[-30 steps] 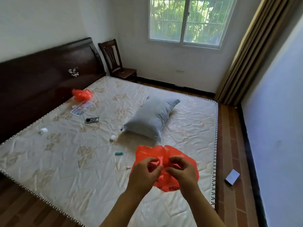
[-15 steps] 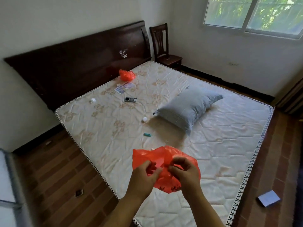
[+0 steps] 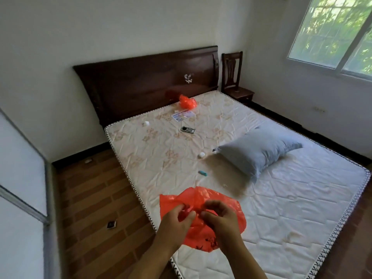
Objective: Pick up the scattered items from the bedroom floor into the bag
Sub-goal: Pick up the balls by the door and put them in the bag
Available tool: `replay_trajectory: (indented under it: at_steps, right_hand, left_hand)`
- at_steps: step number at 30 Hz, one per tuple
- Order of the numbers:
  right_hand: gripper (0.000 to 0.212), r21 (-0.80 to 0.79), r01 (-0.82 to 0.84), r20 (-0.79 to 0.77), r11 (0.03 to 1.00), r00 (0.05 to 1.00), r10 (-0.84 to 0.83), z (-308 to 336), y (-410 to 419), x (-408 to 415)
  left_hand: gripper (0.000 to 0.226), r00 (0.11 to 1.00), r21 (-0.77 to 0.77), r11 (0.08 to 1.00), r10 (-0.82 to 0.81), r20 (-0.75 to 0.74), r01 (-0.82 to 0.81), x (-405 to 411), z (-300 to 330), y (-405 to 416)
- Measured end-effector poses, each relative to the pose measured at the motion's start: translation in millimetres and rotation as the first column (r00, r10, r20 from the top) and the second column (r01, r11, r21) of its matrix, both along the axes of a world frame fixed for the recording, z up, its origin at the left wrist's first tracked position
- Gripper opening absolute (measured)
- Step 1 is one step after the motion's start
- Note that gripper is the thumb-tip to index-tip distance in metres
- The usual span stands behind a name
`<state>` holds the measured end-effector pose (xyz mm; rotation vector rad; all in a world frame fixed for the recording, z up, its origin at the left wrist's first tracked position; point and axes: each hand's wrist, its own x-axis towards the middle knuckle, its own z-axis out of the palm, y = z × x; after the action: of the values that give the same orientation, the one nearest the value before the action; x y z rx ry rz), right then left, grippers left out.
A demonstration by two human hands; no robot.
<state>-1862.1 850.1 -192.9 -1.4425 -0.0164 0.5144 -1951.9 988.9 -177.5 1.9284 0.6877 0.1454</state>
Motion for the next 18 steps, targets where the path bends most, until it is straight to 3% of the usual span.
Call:
replay_trajectory:
  at_steps: [4,8,12,14,16,18]
  right_hand:
    - [0.031,-0.096,-0.077,0.111,0.992,0.99,0.088,5,34,-51]
    - [0.031,-0.299,-0.101,0.281,0.949,0.941,0.189,5,69,-100]
    - [0.031,-0.44,-0.076,0.402,0.895,0.874,0.272,10,103,-146]
    - [0.034,-0.462,-0.101,0.478,0.881,0.809,0.343,17,120,-171]
    - [0.04,-0.437,-0.144,0.597,0.888,0.691,0.407,24,136,-195]
    - [0.04,-0.422,-0.258,0.669,0.869,0.559,0.49,36,151,-217]
  left_hand:
    - [0.028,0.996,0.016,0.997,0.078,0.041,-0.079,-62,4,21]
    - [0.029,0.97,0.12,0.965,0.224,0.091,-0.234,-131,6,51]
    - [0.012,0.912,0.191,0.899,0.355,0.206,-0.393,-194,12,83]
    - [0.011,0.886,0.197,0.875,0.394,0.244,-0.443,-221,17,95]
    - [0.025,0.853,0.193,0.843,0.445,0.273,-0.501,-245,18,105]
    - [0.02,0.815,0.198,0.804,0.495,0.3,-0.561,-267,19,113]
